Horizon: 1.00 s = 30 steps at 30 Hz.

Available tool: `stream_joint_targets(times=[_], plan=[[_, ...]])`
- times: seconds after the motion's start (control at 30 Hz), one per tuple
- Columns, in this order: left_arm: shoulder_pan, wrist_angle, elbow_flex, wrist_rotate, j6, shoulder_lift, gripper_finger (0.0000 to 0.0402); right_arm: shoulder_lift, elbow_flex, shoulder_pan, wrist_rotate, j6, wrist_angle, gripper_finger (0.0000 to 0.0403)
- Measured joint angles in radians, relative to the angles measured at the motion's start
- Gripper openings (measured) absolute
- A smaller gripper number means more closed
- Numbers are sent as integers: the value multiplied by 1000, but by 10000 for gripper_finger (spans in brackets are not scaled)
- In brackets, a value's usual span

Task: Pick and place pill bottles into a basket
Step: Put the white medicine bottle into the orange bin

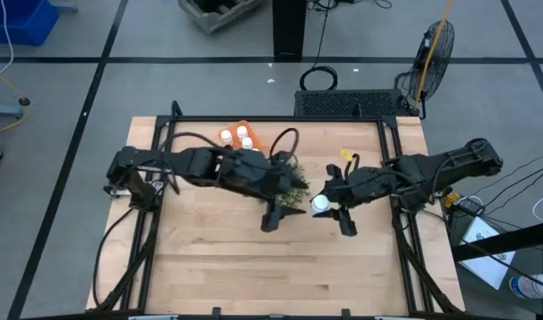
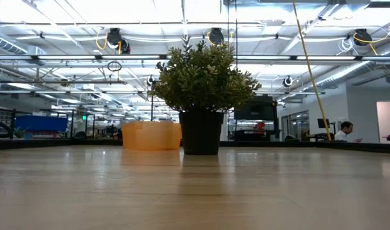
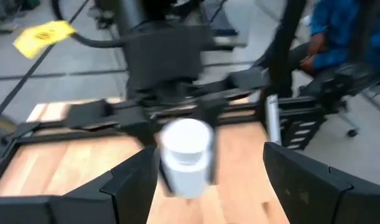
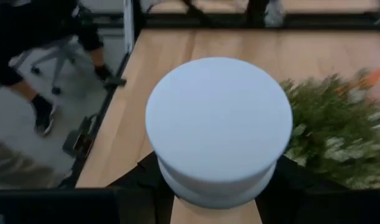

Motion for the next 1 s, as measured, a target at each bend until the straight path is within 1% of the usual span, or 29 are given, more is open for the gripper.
stream_joint_targets(times=[0.1, 0.2, 0.33, 0.7, 0.83, 1.0], plan=[[14, -26, 44, -24, 8, 34, 294, 30, -1, 0, -12, 1, -7, 153], [31, -71, 65, -36, 1, 39, 294, 51, -2, 0, -32, 2, -5, 153], [47, -153, 65, -37, -46, 42, 294, 72, -2, -2, -42, -2, 1, 153], [37, -167, 64, -9, -62, 41, 294, 101, -2, -51, -89, -35, 50, 153], [26, -204, 64, -5, -68, 41, 294, 125, -2, -57, -113, -49, 62, 153], [19, -254, 64, 5, -91, 41, 294, 140, -2, -63, -117, -57, 100, 153]])
